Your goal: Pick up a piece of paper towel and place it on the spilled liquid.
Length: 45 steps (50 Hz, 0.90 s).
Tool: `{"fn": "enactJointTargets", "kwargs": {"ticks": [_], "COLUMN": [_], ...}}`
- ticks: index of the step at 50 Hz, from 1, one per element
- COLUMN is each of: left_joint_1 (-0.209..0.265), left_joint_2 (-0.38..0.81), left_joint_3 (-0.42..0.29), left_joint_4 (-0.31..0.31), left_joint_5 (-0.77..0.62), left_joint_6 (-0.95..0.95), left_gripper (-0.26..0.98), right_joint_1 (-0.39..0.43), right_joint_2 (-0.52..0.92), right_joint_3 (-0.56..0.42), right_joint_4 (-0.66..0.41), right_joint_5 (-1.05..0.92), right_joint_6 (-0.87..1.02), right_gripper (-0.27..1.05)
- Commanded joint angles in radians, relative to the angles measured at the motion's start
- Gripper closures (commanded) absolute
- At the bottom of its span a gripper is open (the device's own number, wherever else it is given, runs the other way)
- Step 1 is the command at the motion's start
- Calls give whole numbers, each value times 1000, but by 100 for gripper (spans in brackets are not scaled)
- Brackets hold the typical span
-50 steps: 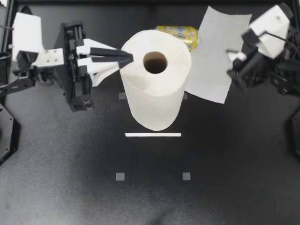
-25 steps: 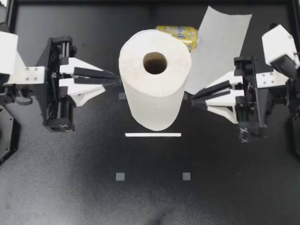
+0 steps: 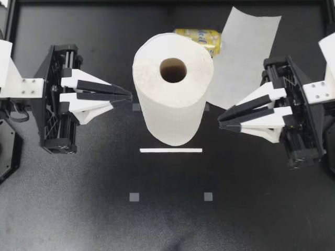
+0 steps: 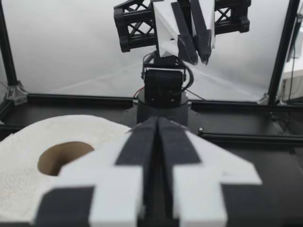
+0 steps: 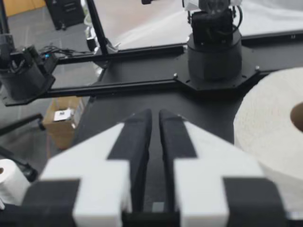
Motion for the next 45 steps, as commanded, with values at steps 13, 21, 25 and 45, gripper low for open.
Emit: {"fn": "enactJointTargets", "kwargs": {"ticks": [13, 21, 25, 45], "left_joint_1": [-5, -5, -5, -5], "left_joint_2": [-2, -2, 0, 2], "left_joint_3": [-40, -44, -44, -37], "left_joint_4": [-2, -2, -2, -2], "left_joint_5": [14, 14, 14, 8], "left_joint_6": [2, 2, 0, 0], "left_gripper": [62, 62, 62, 62], "right_joint_1": [3, 3, 3, 3], "right_joint_2": [-40, -37, -41, -48], "right_joint_3": [-14, -12, -11, -3], "right_joint_4": [-34, -44, -46, -46], "right_joint_5": [9, 12, 15, 63], "right_joint_6": [-3, -3, -3, -2], "right_gripper": [53, 53, 53, 53]}}
